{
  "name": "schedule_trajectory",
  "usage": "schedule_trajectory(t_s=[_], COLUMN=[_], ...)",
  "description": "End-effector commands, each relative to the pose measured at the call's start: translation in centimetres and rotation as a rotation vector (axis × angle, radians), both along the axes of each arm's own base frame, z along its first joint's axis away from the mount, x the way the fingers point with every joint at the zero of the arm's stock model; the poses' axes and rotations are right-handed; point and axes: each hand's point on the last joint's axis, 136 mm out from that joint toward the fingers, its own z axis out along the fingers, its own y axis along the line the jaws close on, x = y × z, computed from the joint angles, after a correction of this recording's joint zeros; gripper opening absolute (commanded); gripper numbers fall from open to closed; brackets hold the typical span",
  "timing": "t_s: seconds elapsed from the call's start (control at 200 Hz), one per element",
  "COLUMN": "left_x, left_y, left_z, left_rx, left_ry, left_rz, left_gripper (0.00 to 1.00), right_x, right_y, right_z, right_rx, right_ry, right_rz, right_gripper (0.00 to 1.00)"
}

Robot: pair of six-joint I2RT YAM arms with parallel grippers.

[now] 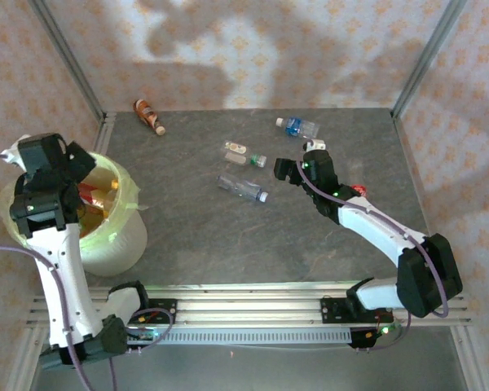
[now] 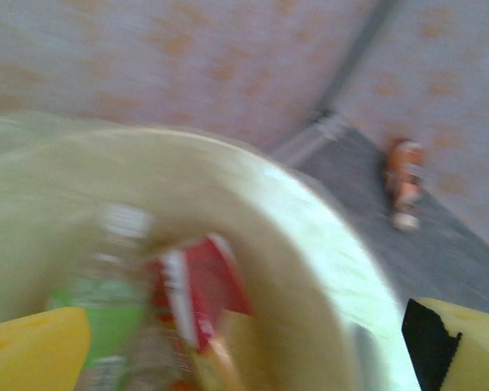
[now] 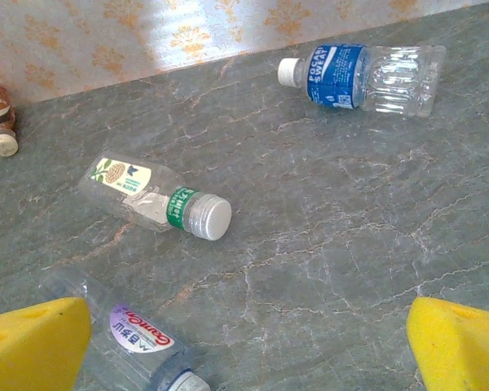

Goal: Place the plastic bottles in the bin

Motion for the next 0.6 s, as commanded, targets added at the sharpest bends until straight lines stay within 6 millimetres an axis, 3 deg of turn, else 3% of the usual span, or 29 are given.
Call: schedule_trajectory(t_s=[0.0, 0.225, 0.43, 0.53, 0.595], left_x=[3.1, 8.3, 11.9, 13.4, 14.1], left_y=[-4.6, -13.6, -23.2, -28.7, -31.0], left_z=[2.5, 3.2, 0.6, -1.2, -2.3], left_rx=[-0.107, -0.119, -0.106, -0.083, -0.049], left_ry=[-0.176, -0.228, -0.186, -0.122, -0.070], left_rz=[-0.159, -0.401, -0.557, -0.643, -0.649], left_gripper=[0.99, 0.99, 0.99, 1.00, 1.00], right_x=[0.1, 0.4, 0.0, -0.4, -0.8], right_y=[-0.3, -1.7, -3.7, -3.7, -3.7], right_z=[1.1, 1.3, 1.5, 1.5, 1.6], right_rx=[0.016, 0.006, 0.024, 0.028, 0.027], right_ry=[-0.045, -0.057, -0.072, -0.069, -0.061], right_rz=[-0.018, -0.101, -0.207, -0.193, -0.178], right_gripper=[1.00, 0.99, 0.99, 0.99, 0.99])
